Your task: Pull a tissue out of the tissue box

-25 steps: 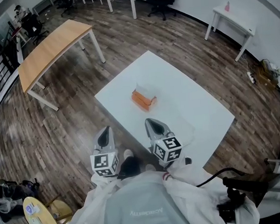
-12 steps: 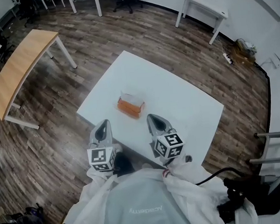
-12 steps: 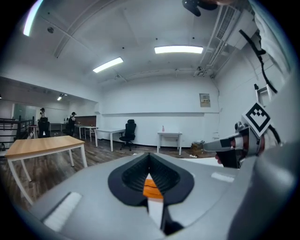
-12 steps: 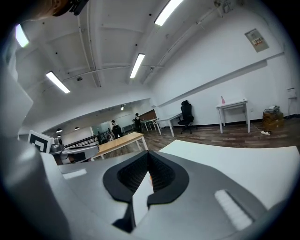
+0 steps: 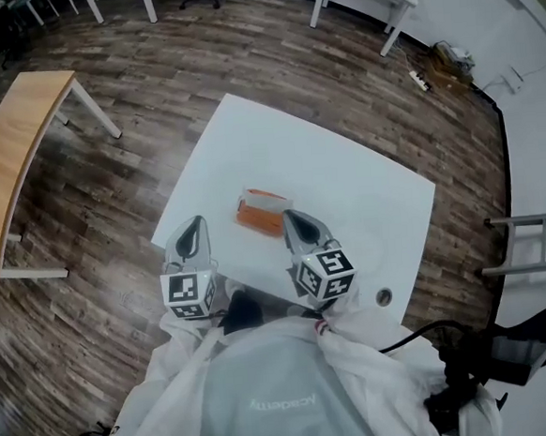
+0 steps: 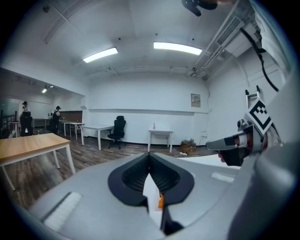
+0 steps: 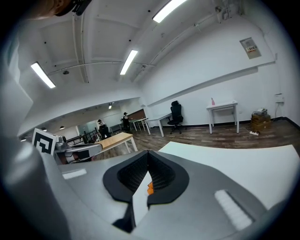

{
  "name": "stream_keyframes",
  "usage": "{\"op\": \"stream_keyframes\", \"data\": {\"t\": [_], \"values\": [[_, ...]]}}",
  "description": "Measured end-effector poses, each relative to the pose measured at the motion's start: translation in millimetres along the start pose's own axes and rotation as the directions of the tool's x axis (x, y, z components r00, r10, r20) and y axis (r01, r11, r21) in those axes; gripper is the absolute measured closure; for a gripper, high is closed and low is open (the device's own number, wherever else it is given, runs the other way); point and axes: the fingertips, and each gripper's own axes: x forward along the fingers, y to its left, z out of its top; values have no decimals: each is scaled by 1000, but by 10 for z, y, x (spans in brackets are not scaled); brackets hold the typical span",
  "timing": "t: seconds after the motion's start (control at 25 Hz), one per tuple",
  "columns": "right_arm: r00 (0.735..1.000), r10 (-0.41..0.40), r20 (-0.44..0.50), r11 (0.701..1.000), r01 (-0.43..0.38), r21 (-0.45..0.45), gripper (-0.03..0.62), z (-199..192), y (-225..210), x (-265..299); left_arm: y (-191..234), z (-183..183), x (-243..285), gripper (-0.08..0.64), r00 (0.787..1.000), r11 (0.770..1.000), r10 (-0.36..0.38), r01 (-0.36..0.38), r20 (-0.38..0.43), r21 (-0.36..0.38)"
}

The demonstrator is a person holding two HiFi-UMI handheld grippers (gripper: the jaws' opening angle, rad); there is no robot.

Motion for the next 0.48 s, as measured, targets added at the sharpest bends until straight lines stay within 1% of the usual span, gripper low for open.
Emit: {"op": "stream_keyframes", "data": {"t": [0.12, 0.28, 0.4, 0.48], "values": [[998, -59, 5, 998, 59, 18, 591, 38, -44, 72, 57, 13, 144, 560, 998, 998, -61, 61, -10, 4], [992, -121, 19, 992, 120, 38, 591, 74, -62, 169, 144, -20, 307, 560, 990, 991, -136, 137, -29, 10], [985, -170, 29, 984, 168, 56, 591, 79, -86, 217, 204, -59, 452, 560, 981, 982, -189, 190, -46, 17], [977, -210, 36, 976, 207, 74, 591, 69, -120, 233, 206, -53, 573, 560, 971, 971, -234, 236, -53, 29]]}}
